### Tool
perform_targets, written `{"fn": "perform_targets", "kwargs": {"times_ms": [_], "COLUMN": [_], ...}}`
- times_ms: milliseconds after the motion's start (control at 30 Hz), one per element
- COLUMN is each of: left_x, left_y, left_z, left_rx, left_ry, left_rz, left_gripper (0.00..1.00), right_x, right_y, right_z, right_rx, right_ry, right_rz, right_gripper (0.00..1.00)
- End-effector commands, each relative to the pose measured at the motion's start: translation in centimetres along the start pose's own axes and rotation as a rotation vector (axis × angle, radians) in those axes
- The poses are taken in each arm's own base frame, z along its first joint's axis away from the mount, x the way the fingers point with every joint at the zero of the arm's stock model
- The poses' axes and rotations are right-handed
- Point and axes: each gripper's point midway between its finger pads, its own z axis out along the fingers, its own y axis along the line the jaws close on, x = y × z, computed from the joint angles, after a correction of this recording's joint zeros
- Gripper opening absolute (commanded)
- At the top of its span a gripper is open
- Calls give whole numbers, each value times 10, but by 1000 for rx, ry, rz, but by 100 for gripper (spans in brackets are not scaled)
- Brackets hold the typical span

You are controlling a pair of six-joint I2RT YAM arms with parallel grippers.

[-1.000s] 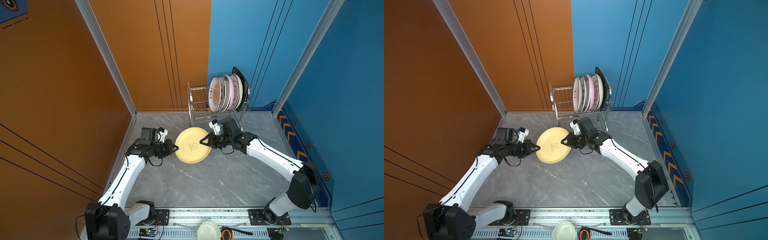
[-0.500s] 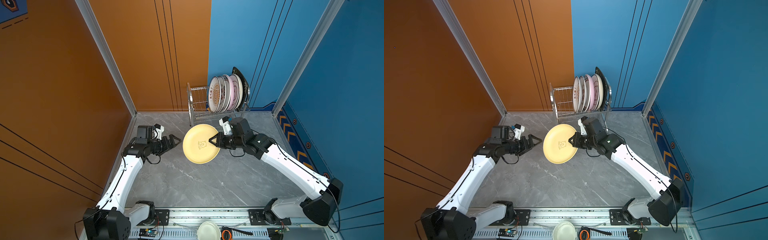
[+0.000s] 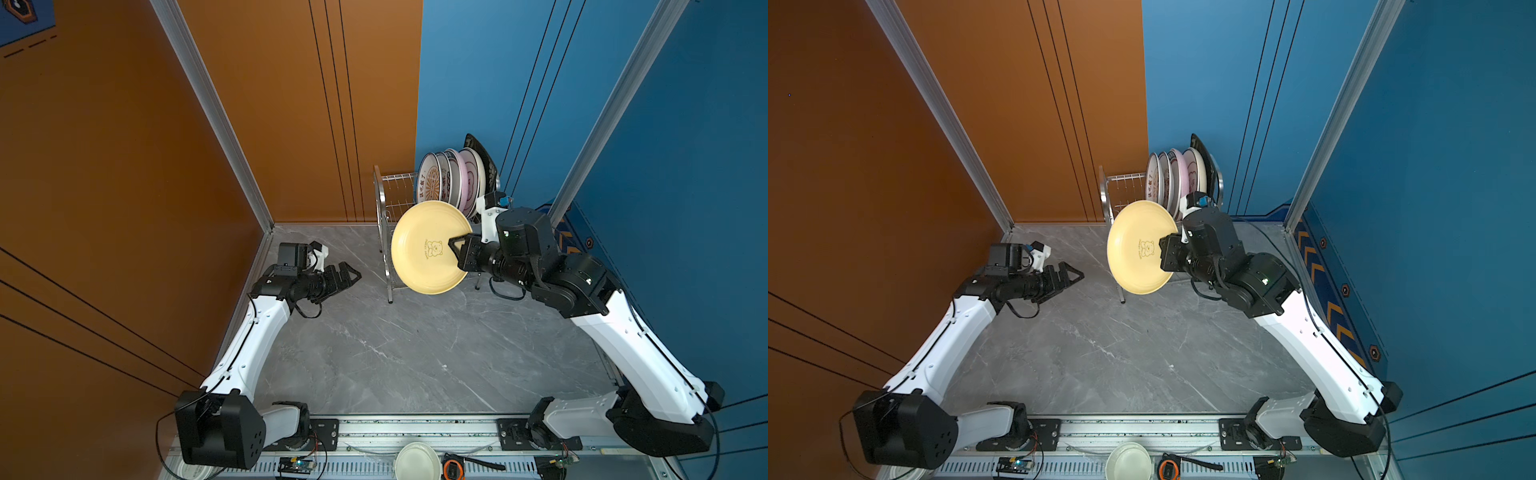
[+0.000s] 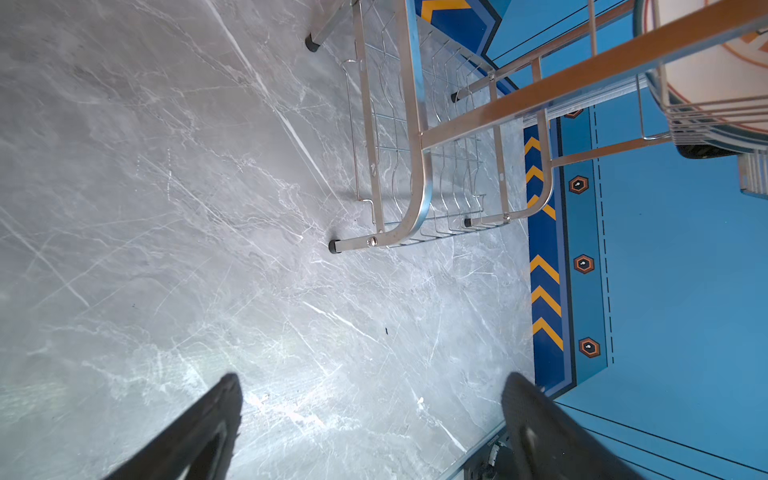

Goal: Load the plates into the dish rack
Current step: 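Lower the yellow bear plate into the rack slot beside the sunburst plate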

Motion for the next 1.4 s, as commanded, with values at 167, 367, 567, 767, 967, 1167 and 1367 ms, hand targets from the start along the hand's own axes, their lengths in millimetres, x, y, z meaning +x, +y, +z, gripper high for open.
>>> {"fn": "perform_targets", "kwargs": {"times_ms": [167,367,567,767,967,1167,1367], "left_x": [-2,2,5,8,11,11,11], "left_y": [4,6,9,13,16,17,18], "left_z": [6,9,13,16,19,19,18], "left_rx": [-15,-18,-22,-25,-26,-23,-14], "left_ry": [-13,-12,-11,-8,1,2,6], "left_rz": [47,51,50,39,34,32,33], "left_gripper": [98,98,98,98,98,98,98], "right_x": [-67,-100,-115,-120,-121,-110,-107], "right_y": [-3,11,15,12,11,9,6], "right_z": [7,30,64,91,113,141,152], "right_rx": [285,390,486,554,599,622,661], "right_ry": [-224,-329,-399,-437,-465,-450,-457], "right_rz": [-203,-278,-339,-372,-390,-412,-425], "right_gripper": [4,4,5,5,5,5,5]}}
